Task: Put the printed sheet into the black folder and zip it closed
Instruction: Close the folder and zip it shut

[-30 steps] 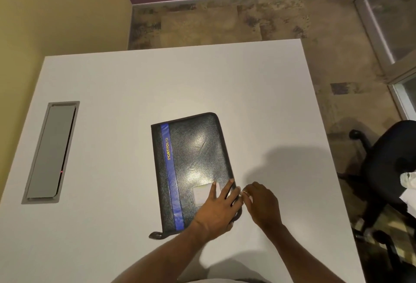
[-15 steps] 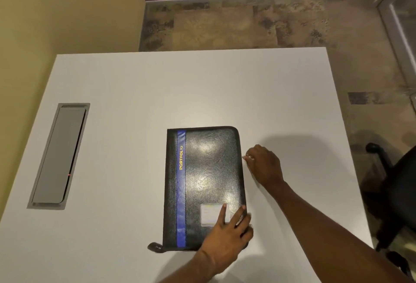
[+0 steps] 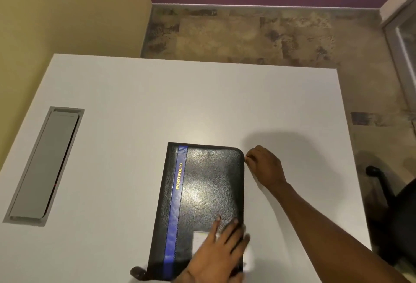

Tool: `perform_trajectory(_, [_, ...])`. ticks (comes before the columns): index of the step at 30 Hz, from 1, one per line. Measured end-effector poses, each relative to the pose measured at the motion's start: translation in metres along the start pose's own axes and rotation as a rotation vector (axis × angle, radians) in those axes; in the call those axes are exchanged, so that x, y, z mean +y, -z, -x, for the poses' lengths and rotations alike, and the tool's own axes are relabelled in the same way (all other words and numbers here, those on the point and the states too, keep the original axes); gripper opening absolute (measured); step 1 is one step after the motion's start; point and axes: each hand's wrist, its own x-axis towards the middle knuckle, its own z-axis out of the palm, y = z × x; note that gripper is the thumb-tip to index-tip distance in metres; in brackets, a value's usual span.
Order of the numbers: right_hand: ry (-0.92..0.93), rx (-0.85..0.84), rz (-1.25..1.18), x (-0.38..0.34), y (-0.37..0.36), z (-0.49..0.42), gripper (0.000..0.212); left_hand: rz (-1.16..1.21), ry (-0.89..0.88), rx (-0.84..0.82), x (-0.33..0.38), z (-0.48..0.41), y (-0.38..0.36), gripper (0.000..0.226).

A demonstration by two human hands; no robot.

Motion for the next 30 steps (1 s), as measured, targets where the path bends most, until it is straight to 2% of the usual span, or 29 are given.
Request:
perform_trajectory(2, [0.012,-0.015,-0.051,0.003,0.001,0.002,0.01,0.083,0.191,0.018,-0.017,-0.026,0.024,0.089])
perform_trajectory(5, [0.018,-0.029,-0.104,0.007,0.001,0.005,0.011,0.134,0.43,0.018,-0.047,-0.075,0.054,0.102])
perform_trajectory(8, [0.028,-0.047,-0.119,0.009,0.001,0.004,0.012,0.125,0.558,-0.021,-0.071,-0.118,0.064,0.112])
perform_trajectory(12, [0.039,-0.062,-0.122,0.01,0.002,0.001,0.011,0.118,0.612,-0.065,-0.082,-0.153,0.07,0.116])
perform_trajectory(17, [0.056,-0.065,-0.124,0.011,0.001,0.001,0.013,0.117,0.666,-0.149,-0.088,-0.173,0.071,0.109])
perform_trajectory(24, [0.073,0.01,-0.096,0.013,0.0,-0.011,0.011,0.091,0.656,-0.104,-0.087,-0.175,0.079,0.097])
perform_trajectory(30, [0.162,-0.08,-0.11,0.001,0.003,-0.056,0.011,0.084,0.693,-0.046,-0.087,-0.173,0.085,0.097])
